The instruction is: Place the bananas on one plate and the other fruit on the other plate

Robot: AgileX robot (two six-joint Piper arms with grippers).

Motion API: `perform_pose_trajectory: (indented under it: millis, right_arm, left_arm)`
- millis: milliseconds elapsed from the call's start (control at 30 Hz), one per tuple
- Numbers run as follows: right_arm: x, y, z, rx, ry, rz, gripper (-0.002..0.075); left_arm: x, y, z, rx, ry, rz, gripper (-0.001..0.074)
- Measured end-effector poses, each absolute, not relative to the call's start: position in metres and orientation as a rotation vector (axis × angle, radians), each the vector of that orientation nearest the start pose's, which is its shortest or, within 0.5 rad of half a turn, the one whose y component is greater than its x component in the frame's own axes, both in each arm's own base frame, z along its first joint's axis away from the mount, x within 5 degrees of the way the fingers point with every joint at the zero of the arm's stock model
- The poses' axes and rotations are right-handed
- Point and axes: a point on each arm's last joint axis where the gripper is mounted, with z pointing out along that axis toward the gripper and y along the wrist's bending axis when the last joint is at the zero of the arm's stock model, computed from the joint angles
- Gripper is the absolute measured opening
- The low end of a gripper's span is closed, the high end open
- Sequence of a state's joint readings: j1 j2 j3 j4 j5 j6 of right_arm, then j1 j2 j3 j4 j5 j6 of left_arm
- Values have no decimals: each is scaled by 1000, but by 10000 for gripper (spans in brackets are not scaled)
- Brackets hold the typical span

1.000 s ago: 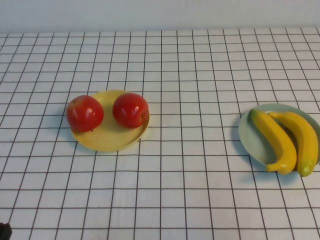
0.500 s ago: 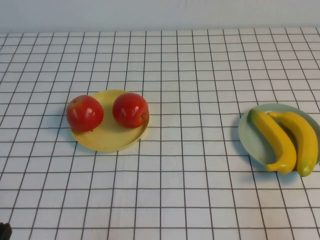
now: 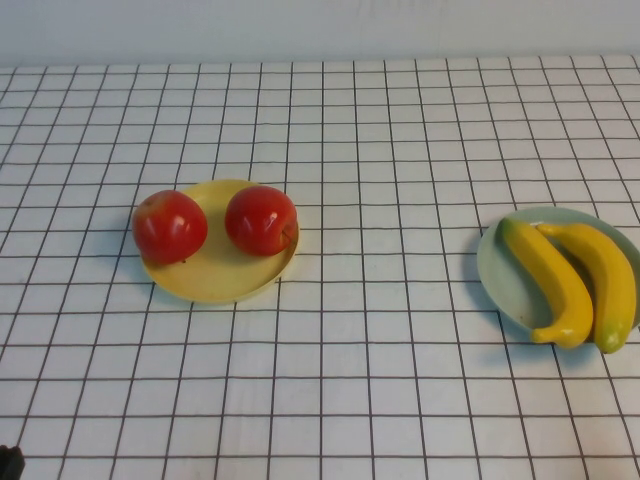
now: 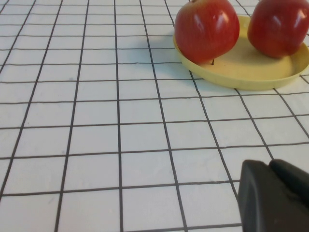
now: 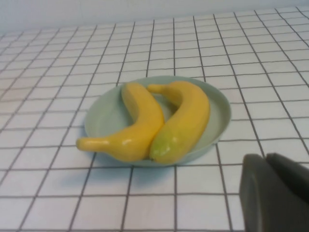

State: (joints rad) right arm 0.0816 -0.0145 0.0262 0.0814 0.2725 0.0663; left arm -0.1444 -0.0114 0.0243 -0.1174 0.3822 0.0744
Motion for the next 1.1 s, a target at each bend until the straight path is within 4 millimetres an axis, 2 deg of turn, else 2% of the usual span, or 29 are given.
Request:
perform_pose_trajectory:
  millis: [200,1100]
  right_arm:
    - [53,4,174,-84,1833,51,-15]
    - [53,4,173,-104,1836,33,-15]
  left_arm:
    - [51,-11,172,133,1875,-164,-4]
    - [51,-11,172,133,1875,-164,-4]
